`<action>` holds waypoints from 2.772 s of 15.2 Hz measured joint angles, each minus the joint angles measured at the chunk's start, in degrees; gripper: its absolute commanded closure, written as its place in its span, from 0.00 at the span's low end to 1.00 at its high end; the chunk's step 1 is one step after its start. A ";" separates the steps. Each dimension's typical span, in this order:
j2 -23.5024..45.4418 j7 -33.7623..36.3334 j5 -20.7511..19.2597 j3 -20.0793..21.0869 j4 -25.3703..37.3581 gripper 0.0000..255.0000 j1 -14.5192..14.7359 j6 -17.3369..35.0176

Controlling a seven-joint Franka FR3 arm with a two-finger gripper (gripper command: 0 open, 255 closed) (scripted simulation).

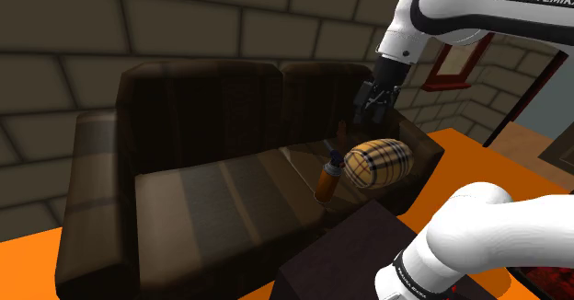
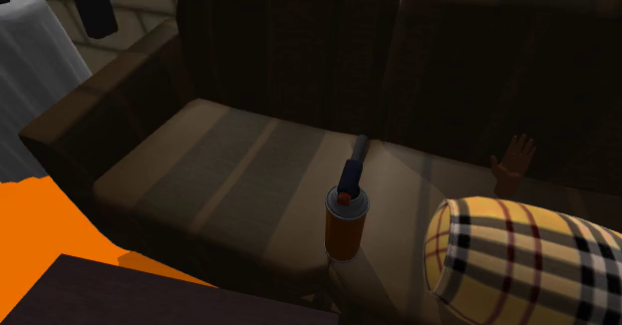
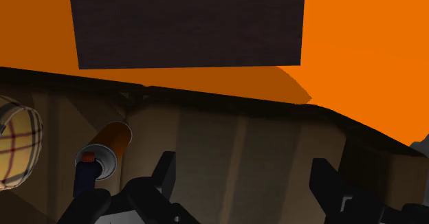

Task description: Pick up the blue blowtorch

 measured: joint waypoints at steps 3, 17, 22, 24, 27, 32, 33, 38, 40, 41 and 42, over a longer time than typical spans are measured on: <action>0.78 -0.97 -0.83 -0.70 -1.38 0.00 -0.46 2.35; 18.53 -8.71 -6.41 -7.10 -9.67 0.00 -4.17 32.14; 27.90 -11.74 -6.63 -9.75 -8.65 0.00 -4.86 42.14; 32.72 -13.25 -5.94 -10.84 -7.95 0.00 -4.84 46.84; 39.00 -15.76 -4.45 -12.24 -6.06 0.00 -4.99 52.12; 50.73 -21.81 0.92 -13.62 -0.20 0.00 -5.83 59.21; 53.08 -23.16 2.28 -13.57 1.15 0.00 -6.26 60.41; 60.70 -27.37 6.88 -12.29 4.90 0.00 -8.36 64.91; 62.20 -28.40 8.11 -11.62 4.85 0.00 -8.90 66.43; 63.02 -28.89 8.71 -11.26 5.00 0.00 -9.19 67.07; 63.64 -29.34 9.20 -10.96 5.06 0.00 -9.47 67.62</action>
